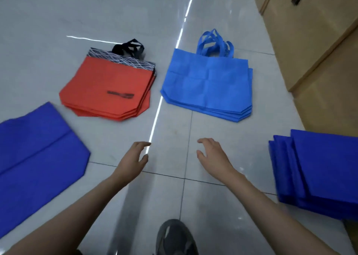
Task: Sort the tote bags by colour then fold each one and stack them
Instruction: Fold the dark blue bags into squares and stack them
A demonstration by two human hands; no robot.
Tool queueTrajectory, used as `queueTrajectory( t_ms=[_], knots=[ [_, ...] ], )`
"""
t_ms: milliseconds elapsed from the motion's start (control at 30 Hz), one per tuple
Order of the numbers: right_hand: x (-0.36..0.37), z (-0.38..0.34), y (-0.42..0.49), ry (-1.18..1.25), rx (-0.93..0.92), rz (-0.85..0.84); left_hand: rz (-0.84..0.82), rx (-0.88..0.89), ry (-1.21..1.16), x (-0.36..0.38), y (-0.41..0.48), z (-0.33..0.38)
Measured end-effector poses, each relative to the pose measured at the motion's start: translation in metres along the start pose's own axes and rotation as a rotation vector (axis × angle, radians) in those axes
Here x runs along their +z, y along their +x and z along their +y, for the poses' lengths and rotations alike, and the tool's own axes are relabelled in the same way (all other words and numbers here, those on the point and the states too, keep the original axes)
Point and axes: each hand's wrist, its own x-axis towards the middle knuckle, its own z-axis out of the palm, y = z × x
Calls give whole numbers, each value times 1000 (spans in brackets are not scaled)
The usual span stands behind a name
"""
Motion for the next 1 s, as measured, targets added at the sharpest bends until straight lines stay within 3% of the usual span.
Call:
queueTrajectory(
  t_ms=[200,333,433,533,633,700,833,933,1000],
  knots=[
    [74,-90,57,48,-129,-242,184,-346,176,-64,-33,-99],
    [109,-135,73,54,-199,-332,118,-591,228,-76,-52,-139],
    [125,-151,75,57,-224,-349,126,-591,281,-69,-62,-150],
    [135,-151,68,51,-235,-375,257,-560,345,-61,-63,-143],
    [138,-149,62,49,-253,-381,626,-649,46,-60,-61,-124],
    [134,-149,60,86,-254,-362,767,-673,-275,-63,-56,-101],
    [117,-158,64,376,-155,-211,515,-359,-159,-48,-44,-64],
    [95,-163,73,795,90,-147,286,-213,-161,-33,-38,-36],
    [85,-154,82,915,216,-142,155,-116,-67,-18,-36,-27]
  ],
)
